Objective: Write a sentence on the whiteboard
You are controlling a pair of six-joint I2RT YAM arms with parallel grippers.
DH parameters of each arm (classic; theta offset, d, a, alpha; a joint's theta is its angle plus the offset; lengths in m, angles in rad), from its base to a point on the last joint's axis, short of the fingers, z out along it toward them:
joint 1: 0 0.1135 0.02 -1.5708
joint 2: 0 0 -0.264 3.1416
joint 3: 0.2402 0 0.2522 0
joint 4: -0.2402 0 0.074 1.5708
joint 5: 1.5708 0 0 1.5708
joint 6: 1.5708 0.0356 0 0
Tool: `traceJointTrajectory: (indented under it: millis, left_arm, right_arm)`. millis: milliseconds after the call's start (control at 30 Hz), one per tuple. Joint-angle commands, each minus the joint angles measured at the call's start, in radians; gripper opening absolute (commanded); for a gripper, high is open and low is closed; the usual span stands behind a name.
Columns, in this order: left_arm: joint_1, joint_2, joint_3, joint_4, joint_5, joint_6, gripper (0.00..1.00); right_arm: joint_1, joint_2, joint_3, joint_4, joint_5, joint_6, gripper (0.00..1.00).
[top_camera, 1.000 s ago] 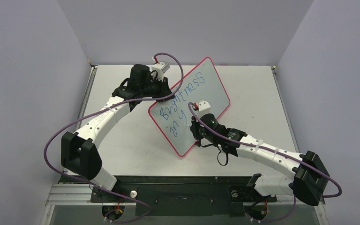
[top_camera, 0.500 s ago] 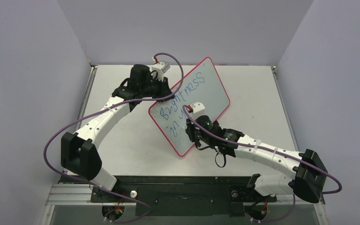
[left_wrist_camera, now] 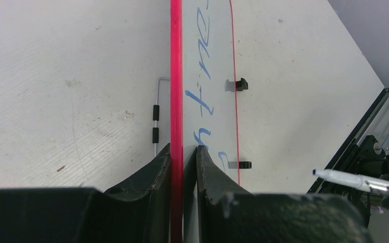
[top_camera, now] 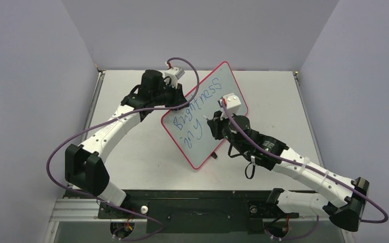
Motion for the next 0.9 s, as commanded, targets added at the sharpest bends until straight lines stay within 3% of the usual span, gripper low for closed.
traceJointTrajectory:
  millis: [0, 333, 867]
  left_arm:
    - [-0.01, -0.059, 0.029, 0.06, -0.14, 0.116, 0.0]
    - [-0.031, -0.035, 0.08, -0.047, -0.162, 0.089, 0.0]
    - [-0.031, -0.057, -0.022, 0.015, -0.177, 0.101, 0.0]
  right_arm:
    - [-0.048, -0.067, -0.057, 0.043, 0.035, -0.007, 0.0]
    - [-0.115, -0.079, -0.133, 0.102, -0.106, 0.006, 0.0]
    - [-0.216, 0.062, -0.104, 0.185, -0.274, -0.053, 0.0]
